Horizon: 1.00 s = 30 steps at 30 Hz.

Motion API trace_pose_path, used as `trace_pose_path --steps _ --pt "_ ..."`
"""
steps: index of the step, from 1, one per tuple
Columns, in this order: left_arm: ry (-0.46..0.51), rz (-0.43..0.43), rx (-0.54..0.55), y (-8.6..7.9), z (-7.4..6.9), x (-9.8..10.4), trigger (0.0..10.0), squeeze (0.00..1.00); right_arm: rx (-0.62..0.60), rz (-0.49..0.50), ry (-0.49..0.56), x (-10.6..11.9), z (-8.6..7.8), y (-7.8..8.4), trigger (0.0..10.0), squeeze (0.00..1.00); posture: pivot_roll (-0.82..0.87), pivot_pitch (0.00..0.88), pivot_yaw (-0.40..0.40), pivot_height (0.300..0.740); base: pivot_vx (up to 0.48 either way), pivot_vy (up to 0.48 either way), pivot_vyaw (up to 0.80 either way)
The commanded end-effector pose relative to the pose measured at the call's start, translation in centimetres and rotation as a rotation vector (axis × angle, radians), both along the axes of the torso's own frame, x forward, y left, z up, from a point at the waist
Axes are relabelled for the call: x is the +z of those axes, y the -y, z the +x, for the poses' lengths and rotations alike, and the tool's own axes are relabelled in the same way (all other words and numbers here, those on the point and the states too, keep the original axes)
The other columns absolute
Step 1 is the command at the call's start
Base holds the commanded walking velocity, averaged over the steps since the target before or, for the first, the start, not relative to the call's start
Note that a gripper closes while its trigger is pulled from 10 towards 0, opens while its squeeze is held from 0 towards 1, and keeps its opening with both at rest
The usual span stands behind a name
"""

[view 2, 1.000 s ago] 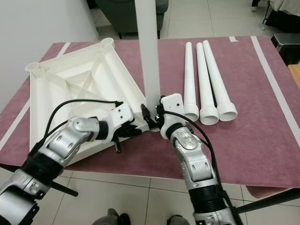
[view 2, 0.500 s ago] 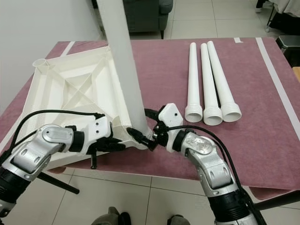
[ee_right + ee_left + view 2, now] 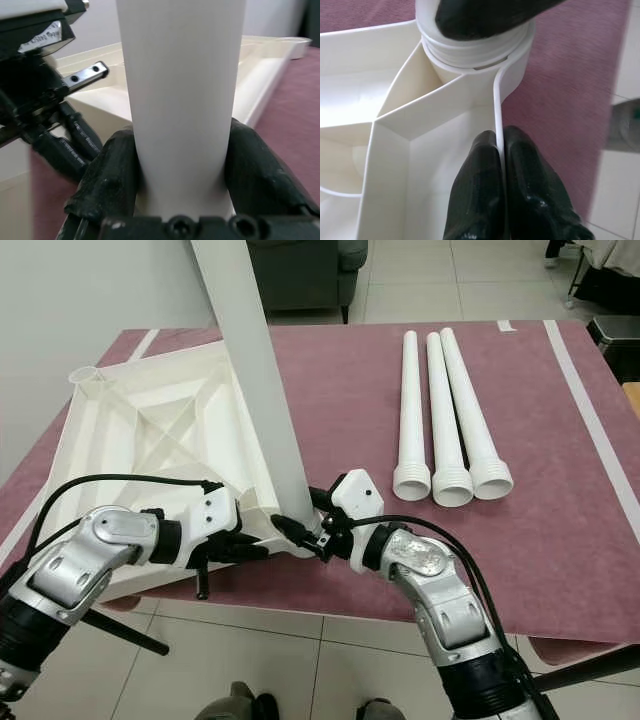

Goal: Building children table

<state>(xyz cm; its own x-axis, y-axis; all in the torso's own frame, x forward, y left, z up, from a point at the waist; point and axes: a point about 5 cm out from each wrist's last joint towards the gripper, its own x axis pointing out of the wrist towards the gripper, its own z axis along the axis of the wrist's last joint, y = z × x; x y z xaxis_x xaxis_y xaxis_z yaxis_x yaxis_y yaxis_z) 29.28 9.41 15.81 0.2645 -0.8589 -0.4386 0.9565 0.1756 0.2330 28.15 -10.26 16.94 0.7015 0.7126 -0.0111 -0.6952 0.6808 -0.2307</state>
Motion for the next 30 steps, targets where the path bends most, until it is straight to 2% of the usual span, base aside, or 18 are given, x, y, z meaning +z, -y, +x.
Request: trace_pose_path --steps 1,3,4,7,8,9,10,13,18,19,20,21,22,24,25,28,29,30 --pt "0.073 -0.051 -0.077 1.7 -0.1 1.8 10.0 0.00 -0.129 -0.054 -0.071 -2.0 0.8 0.5 0.0 0.00 -0.01 0.105 0.129 0.740 0.000 0.000 0.00" --pt "0.078 -0.068 -0.023 2.9 1.0 1.7 10.0 0.00 -0.270 -0.068 -0.101 -3.2 1.5 0.7 0.0 0.00 -0.01 0.106 0.130 0.740 0.000 0.000 0.00" --pt "0.078 -0.068 -0.023 2.9 1.0 1.7 10.0 0.00 -0.270 -0.068 -0.101 -3.2 1.5 0.7 0.0 0.00 -0.01 0.106 0.130 0.740 0.000 0.000 0.00" --pt "0.083 -0.120 0.069 5.1 3.0 2.4 10.0 0.00 -0.546 -0.067 -0.175 -4.9 2.4 1.4 0.0 0.00 -0.02 0.115 0.143 0.740 0.000 0.000 0.00" --pt "0.082 -0.137 0.090 5.7 3.5 2.8 10.0 0.00 -0.612 -0.062 -0.195 -5.3 2.5 1.6 0.0 0.00 -0.02 0.116 0.144 0.740 0.000 0.000 0.00" --pt "0.082 -0.137 0.090 5.7 3.5 2.8 10.0 0.00 -0.612 -0.062 -0.195 -5.3 2.5 1.6 0.0 0.00 -0.02 0.116 0.144 0.740 0.000 0.000 0.00" --pt "0.091 -0.150 0.125 6.4 4.2 3.3 10.0 0.00 -0.710 -0.054 -0.210 -5.6 2.7 1.7 0.0 0.00 -0.02 0.119 0.147 0.740 0.000 0.000 0.00" --pt "0.096 -0.150 0.135 6.6 4.4 3.4 10.0 0.00 -0.738 -0.054 -0.210 -5.6 2.7 1.7 0.0 0.00 -0.02 0.119 0.147 0.740 0.000 0.000 0.00" --pt "0.098 -0.161 0.159 7.3 5.0 3.9 10.0 0.00 -0.754 0.000 -0.196 -5.2 2.8 0.7 0.0 0.00 -0.03 0.123 0.153 0.740 0.000 0.000 0.00" --pt "0.097 -0.160 0.155 7.3 5.0 3.8 10.0 0.00 -0.738 0.013 -0.182 -4.9 2.9 0.3 2.8 0.00 -0.03 0.124 0.154 0.740 0.000 0.000 0.00" --pt "0.095 -0.156 0.146 7.2 4.8 3.7 10.0 0.00 -0.725 0.034 -0.163 -4.5 2.9 0.1 10.0 0.00 -0.03 0.124 0.153 0.740 0.000 0.000 0.00" --pt "0.095 -0.156 0.146 7.2 4.8 3.7 10.0 0.00 -0.725 0.034 -0.163 -4.5 2.9 0.1 10.0 0.00 -0.03 0.124 0.153 0.740 0.000 0.000 0.00" --pt "0.093 -0.150 0.137 7.0 4.6 3.5 10.0 0.00 -0.683 0.061 -0.148 -4.0 2.9 -0.1 10.0 1.00 -0.02 0.125 0.151 0.740 0.000 0.000 0.00" --pt "0.090 -0.144 0.123 6.8 4.4 3.3 10.0 0.00 -0.633 0.090 -0.115 -3.3 2.9 -0.3 10.0 1.00 -0.02 0.125 0.151 0.740 0.000 0.000 0.00" --pt "0.086 -0.136 0.095 6.4 3.9 3.1 10.0 0.00 -0.573 0.117 -0.072 -2.3 2.9 -0.3 10.0 0.00 -0.02 0.126 0.149 0.740 0.000 0.000 0.00" --pt "0.086 -0.136 0.095 6.4 3.9 3.1 10.0 0.00 -0.573 0.117 -0.072 -2.3 2.9 -0.3 10.0 0.00 -0.02 0.126 0.149 0.740 0.000 0.000 0.00" --pt "0.080 -0.105 0.017 5.2 2.5 2.6 10.0 0.00 -0.415 0.148 0.024 0.1 2.6 0.0 10.0 0.00 -0.02 0.127 0.147 0.740 0.000 0.000 0.00" --pt "0.080 -0.105 0.017 5.2 2.5 2.6 10.0 0.00 -0.415 0.148 0.024 0.1 2.6 0.0 10.0 0.00 -0.02 0.127 0.147 0.740 0.000 0.000 0.00"
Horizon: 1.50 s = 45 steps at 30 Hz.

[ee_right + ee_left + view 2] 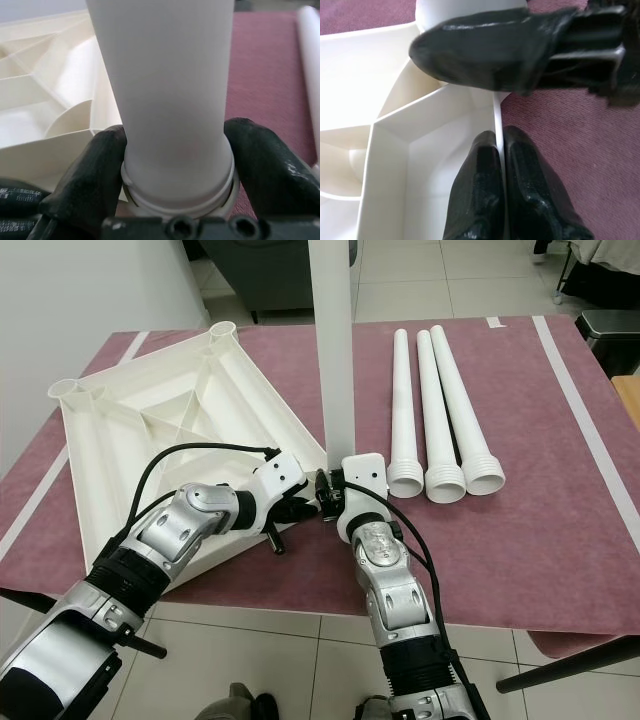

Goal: Building children table

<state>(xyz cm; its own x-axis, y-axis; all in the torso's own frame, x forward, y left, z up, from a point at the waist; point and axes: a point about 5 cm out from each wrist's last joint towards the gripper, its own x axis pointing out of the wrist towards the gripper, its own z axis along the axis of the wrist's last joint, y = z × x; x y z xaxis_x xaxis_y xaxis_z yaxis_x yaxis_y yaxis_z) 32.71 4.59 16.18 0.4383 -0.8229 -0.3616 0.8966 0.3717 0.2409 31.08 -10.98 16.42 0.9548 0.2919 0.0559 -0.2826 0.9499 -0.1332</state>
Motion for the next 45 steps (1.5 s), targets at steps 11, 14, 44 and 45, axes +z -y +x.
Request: trace_pose_path --steps 11,14,44,45 --pt "0.031 0.082 -0.344 -3.7 -4.4 1.5 10.0 0.00 0.375 -0.085 0.134 3.7 -1.5 0.6 10.0 0.00 -0.01 0.128 0.136 0.740 0.000 0.000 0.00" --pt "0.023 0.100 -0.363 -4.3 -4.8 1.4 10.0 0.00 0.445 -0.105 0.122 3.5 -2.0 0.2 10.0 0.00 -0.01 0.127 0.136 0.740 0.000 0.000 0.00" --pt "0.063 -0.065 -0.188 2.1 -1.0 3.2 10.0 0.00 -0.178 -0.099 -0.223 -3.8 0.3 1.0 0.0 0.00 -0.02 0.118 0.145 0.740 0.000 0.000 0.00" --pt "0.063 -0.065 -0.188 2.1 -1.0 3.2 10.0 0.00 -0.178 -0.099 -0.223 -3.8 0.3 1.0 0.0 0.00 -0.02 0.118 0.145 0.740 0.000 0.000 0.00"
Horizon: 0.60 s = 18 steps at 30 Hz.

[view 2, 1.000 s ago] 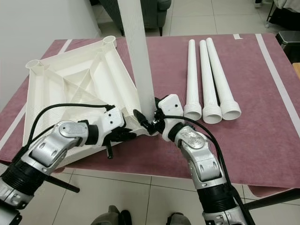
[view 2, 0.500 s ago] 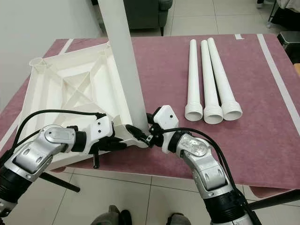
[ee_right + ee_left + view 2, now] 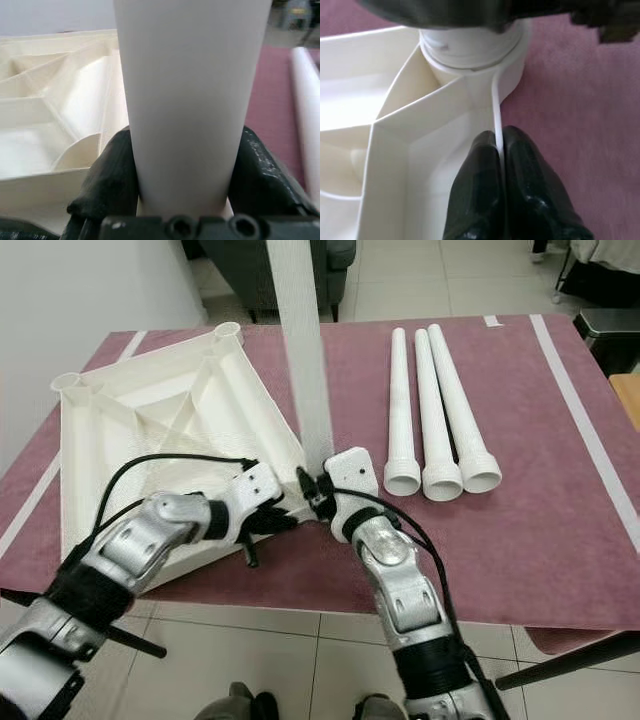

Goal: Building children table

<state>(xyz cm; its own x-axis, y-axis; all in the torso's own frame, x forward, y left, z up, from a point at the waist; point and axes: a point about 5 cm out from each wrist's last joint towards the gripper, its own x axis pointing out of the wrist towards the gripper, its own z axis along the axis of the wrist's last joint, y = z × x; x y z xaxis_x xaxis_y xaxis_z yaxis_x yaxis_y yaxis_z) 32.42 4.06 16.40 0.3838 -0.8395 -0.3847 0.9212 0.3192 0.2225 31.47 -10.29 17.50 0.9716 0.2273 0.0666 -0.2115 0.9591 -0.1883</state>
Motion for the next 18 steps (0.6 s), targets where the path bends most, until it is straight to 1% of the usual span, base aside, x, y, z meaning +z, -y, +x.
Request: trace_pose_path --steps 1,2,3,4,7,8,9,10,11,12,15,17,18 --pt "0.089 -0.089 -0.115 2.2 -0.3 3.2 10.0 0.00 -0.181 -0.007 -0.265 -5.2 0.0 1.9 0.0 0.00 -0.02 0.118 0.145 0.740 0.000 0.000 0.00" --pt "0.089 -0.089 -0.115 2.2 -0.3 3.2 10.0 0.00 -0.181 -0.007 -0.265 -5.2 0.0 1.9 0.0 0.00 -0.02 0.118 0.145 0.740 0.000 0.000 0.00" --pt "0.089 -0.093 -0.089 2.8 0.2 3.3 10.0 0.00 -0.226 0.012 -0.272 -5.3 0.1 1.8 0.0 0.00 -0.03 0.116 0.151 0.740 0.000 0.000 0.00" --pt "0.091 -0.092 -0.076 3.2 0.5 3.4 10.0 0.00 -0.240 0.042 -0.280 -5.4 0.1 1.4 0.0 0.00 -0.03 0.116 0.153 0.740 0.000 0.000 0.00" --pt "0.095 -0.087 -0.071 3.4 0.6 3.3 10.0 0.00 -0.245 0.057 -0.269 -5.3 0.1 1.0 0.0 0.00 -0.03 0.116 0.154 0.740 0.000 0.000 0.00" --pt "0.101 -0.077 -0.074 3.3 0.6 3.2 10.0 0.00 -0.224 0.067 -0.255 -5.1 0.1 0.7 1.0 0.00 -0.03 0.116 0.155 0.740 0.000 0.000 0.00" --pt "0.101 -0.077 -0.074 3.3 0.6 3.2 10.0 0.00 -0.224 0.067 -0.255 -5.1 0.1 0.7 1.0 0.00 -0.03 0.116 0.155 0.740 0.000 0.000 0.00" --pt "0.106 -0.054 -0.077 2.9 0.5 2.7 10.0 0.00 -0.189 0.070 -0.227 -4.8 0.0 0.4 10.0 0.00 -0.03 0.118 0.153 0.740 0.000 0.000 0.00" --pt "0.106 -0.054 -0.077 2.9 0.5 2.7 10.0 0.00 -0.189 0.070 -0.227 -4.8 0.0 0.4 10.0 0.00 -0.03 0.118 0.153 0.740 0.000 0.000 0.00" --pt "0.109 -0.034 -0.077 2.5 0.3 2.2 10.0 0.00 -0.144 0.079 -0.204 -4.5 -0.2 0.1 10.0 1.00 -0.03 0.119 0.150 0.740 0.000 0.000 0.00" --pt "0.107 -0.022 -0.075 2.2 0.3 1.9 10.0 0.00 -0.108 0.089 -0.188 -4.3 -0.3 -0.1 10.0 1.00 -0.03 0.119 0.148 0.740 0.000 0.000 0.00" --pt "0.100 -0.008 -0.064 1.7 0.3 1.3 10.0 0.00 -0.022 0.113 -0.147 -3.5 -0.4 -0.7 10.0 1.00 -0.02 0.118 0.144 0.740 0.000 0.000 0.00" --pt "0.097 -0.002 -0.056 1.5 0.3 1.1 10.0 0.00 0.011 0.119 -0.125 -3.0 -0.5 -0.9 10.0 0.00 -0.02 0.118 0.143 0.740 0.000 0.000 0.00"
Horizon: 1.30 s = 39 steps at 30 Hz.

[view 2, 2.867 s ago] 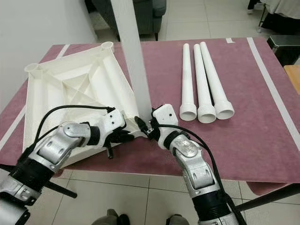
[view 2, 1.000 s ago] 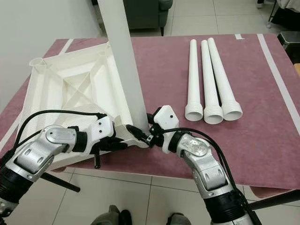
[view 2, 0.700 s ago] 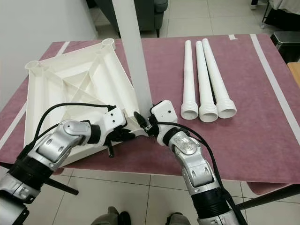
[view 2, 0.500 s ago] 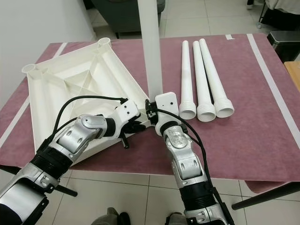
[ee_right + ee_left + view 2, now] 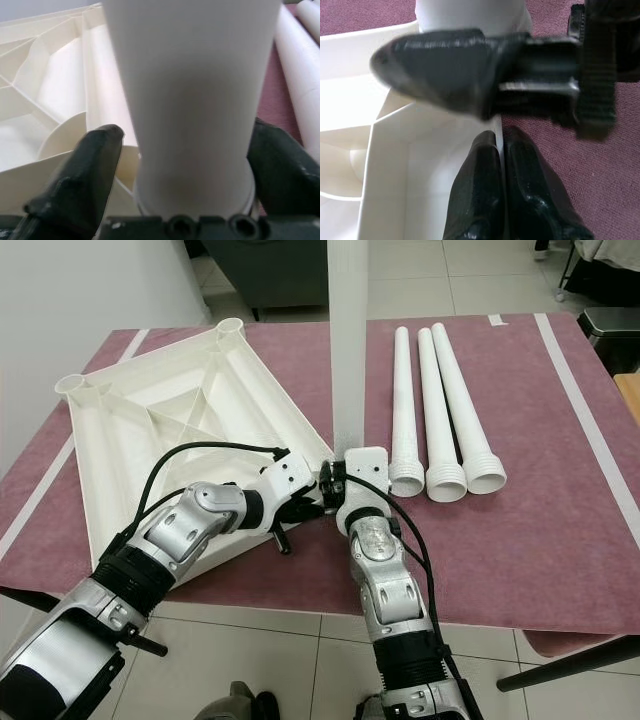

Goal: Building children table

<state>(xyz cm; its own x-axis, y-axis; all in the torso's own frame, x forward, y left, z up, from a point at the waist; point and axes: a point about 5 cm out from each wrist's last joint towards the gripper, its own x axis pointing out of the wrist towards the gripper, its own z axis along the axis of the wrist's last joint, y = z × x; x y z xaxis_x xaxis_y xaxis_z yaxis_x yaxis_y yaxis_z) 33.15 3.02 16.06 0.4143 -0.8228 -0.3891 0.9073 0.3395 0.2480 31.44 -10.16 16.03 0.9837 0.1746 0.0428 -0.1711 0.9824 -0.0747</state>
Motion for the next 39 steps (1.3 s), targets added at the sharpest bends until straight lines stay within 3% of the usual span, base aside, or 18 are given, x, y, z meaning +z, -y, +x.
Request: trace_pose_path --steps 1,5,6,15,16,19,29,31,35,39 --pt "0.069 -0.011 -0.074 0.2 -0.4 1.2 10.0 0.00 0.100 0.024 -0.044 -1.0 -0.5 -0.8 10.0 0.00 -0.02 0.118 0.141 0.740 0.000 0.000 0.00" --pt "0.061 -0.008 -0.058 -0.1 -0.2 0.9 10.0 0.00 0.127 0.021 0.013 0.0 -0.4 -0.5 10.0 0.00 -0.02 0.118 0.140 0.740 0.000 0.000 0.00" --pt "0.058 -0.010 -0.058 -0.1 -0.2 0.8 10.0 1.00 0.125 0.022 0.035 0.4 -0.3 -0.2 10.0 0.00 -0.02 0.119 0.139 0.740 0.000 0.000 0.00" --pt "0.022 -0.067 -0.101 -1.0 -1.1 1.0 10.0 1.00 0.121 0.020 0.151 2.9 -0.1 1.7 10.0 0.00 -0.03 0.123 0.145 0.740 0.000 0.000 0.00" --pt "0.025 -0.092 -0.102 -1.6 -1.4 1.3 10.0 0.00 0.128 0.020 0.170 3.3 -0.2 2.0 10.0 0.00 -0.03 0.124 0.147 0.740 0.000 0.000 0.00" --pt "0.030 -0.107 -0.101 -2.0 -1.6 1.4 10.0 0.00 0.135 0.019 0.179 3.5 -0.3 2.1 10.0 0.00 -0.03 0.124 0.147 0.740 0.000 0.000 0.00" --pt "0.076 -0.118 0.003 -6.5 -2.9 2.5 10.0 0.00 0.168 -0.005 0.182 3.6 -1.6 3.5 10.0 0.00 -0.02 0.129 0.130 0.740 0.000 0.000 0.00" --pt "0.076 -0.118 0.003 -6.5 -2.9 2.5 10.0 0.00 0.168 -0.005 0.182 3.6 -1.6 3.5 10.0 0.00 -0.02 0.129 0.130 0.740 0.000 0.000 0.00" --pt "0.092 -0.099 0.059 -8.3 -3.6 2.6 10.0 0.00 0.307 -0.031 0.139 2.8 -2.6 2.7 10.0 0.00 -0.01 0.125 0.123 0.740 0.000 0.000 0.00" --pt "0.081 -0.097 0.066 -8.2 -3.7 2.2 10.0 0.00 0.347 -0.038 0.134 2.7 -2.3 2.1 10.0 0.00 -0.01 0.123 0.117 0.740 0.000 0.000 0.00"
